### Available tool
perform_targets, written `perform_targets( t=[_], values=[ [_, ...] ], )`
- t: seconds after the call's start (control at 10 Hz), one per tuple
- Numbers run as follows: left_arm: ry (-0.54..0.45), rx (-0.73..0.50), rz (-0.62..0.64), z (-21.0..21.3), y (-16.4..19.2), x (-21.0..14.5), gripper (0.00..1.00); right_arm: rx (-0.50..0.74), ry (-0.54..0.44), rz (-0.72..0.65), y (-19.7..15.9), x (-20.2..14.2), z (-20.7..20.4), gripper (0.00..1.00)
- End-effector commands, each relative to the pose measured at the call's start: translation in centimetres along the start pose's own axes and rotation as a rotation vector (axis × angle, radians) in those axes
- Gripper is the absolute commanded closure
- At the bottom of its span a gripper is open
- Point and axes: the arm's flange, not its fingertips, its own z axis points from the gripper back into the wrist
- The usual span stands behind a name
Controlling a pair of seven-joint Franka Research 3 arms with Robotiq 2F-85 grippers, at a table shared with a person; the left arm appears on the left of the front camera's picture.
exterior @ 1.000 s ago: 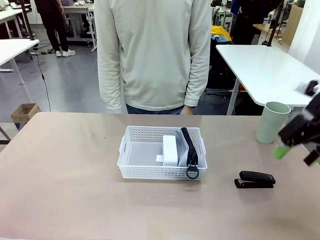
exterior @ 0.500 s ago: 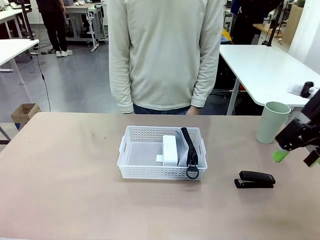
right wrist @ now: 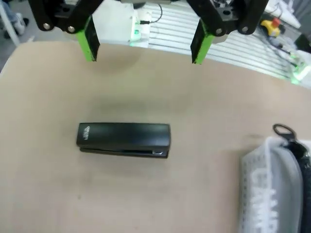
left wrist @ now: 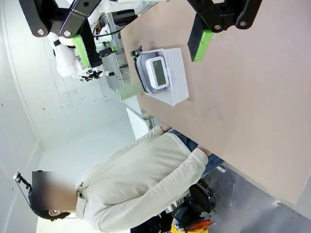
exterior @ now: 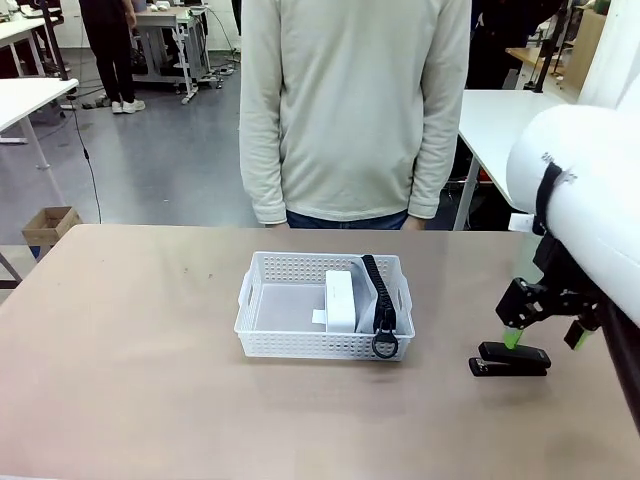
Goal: Efficiently arrange items inside the basket to fit them all.
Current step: Pick up the Stapler and place it inside the Organizing basket.
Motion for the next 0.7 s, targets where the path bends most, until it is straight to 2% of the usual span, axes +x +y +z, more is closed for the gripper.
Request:
perform_targets(
  t=[0.0,0.1,0.5,0.6],
  values=[
    [-0.013,-0.023,-0.027,-0.2,0.0,-0.2,0.00,0.102,0.005,-0.058,-2.2,-1.9,-0.3,0.00],
    [-0.013,-0.023,-0.027,-0.2,0.0,-0.2,0.00,0.000,0.000,0.000,0.0,0.0,0.0,0.00],
    [-0.013,-0.023,-0.027,-0.2,0.0,-0.2,0.00,0.012,0.008,-0.018,-0.4,0.1,-0.1,0.00],
    [-0.013,-0.023,-0.027,-0.2,0.0,-0.2,0.00,-0.078,0.128,0.431,-1.7,1.7,-0.5,0.00]
  ],
)
